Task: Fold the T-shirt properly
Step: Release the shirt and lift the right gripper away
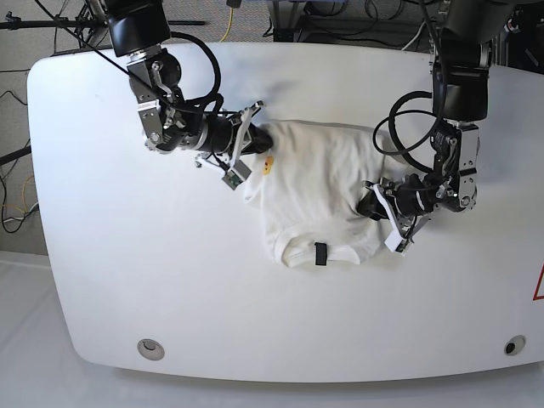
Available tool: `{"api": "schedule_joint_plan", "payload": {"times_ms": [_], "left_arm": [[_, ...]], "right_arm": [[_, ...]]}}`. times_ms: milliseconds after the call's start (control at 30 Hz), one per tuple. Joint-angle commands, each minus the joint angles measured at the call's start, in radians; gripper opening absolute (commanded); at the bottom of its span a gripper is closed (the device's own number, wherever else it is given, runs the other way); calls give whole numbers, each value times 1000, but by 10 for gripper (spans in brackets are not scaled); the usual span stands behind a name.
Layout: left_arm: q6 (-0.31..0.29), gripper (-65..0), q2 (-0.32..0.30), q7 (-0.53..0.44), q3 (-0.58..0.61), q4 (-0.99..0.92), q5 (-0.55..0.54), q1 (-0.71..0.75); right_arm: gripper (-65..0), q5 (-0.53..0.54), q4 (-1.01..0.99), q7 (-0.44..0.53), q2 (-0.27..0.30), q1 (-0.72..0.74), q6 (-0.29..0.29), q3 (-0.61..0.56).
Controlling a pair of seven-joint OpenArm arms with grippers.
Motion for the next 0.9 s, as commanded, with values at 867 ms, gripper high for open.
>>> {"api": "schedule_joint_plan", "payload": {"times_ms": [867], "left_arm": [[35, -528, -4, 255, -106, 267, 97, -62]], "right_arm": [[-650, -33, 344, -216, 15, 10, -2, -18]]}}
